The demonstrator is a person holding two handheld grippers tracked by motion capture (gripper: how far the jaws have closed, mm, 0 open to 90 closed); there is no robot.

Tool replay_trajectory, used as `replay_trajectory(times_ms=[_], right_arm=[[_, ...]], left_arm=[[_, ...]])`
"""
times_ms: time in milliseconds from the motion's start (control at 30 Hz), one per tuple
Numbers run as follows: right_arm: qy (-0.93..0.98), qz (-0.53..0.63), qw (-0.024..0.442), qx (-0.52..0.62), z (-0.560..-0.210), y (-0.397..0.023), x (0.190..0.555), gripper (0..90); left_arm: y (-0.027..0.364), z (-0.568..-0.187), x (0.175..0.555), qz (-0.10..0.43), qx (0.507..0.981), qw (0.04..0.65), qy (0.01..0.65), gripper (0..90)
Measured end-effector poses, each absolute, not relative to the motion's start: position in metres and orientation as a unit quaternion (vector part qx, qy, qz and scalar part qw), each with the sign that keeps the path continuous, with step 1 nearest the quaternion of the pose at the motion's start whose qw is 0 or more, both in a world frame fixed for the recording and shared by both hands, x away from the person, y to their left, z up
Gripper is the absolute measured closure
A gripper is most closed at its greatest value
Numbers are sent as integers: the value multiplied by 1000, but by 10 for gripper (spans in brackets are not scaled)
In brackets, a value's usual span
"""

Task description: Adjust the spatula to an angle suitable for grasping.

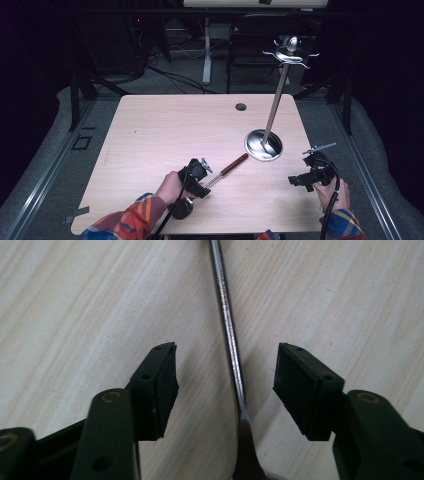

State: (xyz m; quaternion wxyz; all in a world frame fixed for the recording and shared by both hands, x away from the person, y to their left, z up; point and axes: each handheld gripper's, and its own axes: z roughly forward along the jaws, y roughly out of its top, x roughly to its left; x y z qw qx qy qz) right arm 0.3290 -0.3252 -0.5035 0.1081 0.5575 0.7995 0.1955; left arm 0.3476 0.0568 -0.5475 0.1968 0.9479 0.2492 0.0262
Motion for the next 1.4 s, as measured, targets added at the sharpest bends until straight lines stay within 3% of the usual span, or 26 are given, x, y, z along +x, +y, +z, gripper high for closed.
replay_trajectory(times_ms=[667, 1400], right_arm=[[810, 192, 100, 545, -506, -322, 330, 0], [823, 179, 96, 530, -508, -314, 329, 0]], left_arm=[[48, -552, 345, 46, 947, 199, 250, 798], [11, -552, 342, 43, 945, 198, 257, 837]])
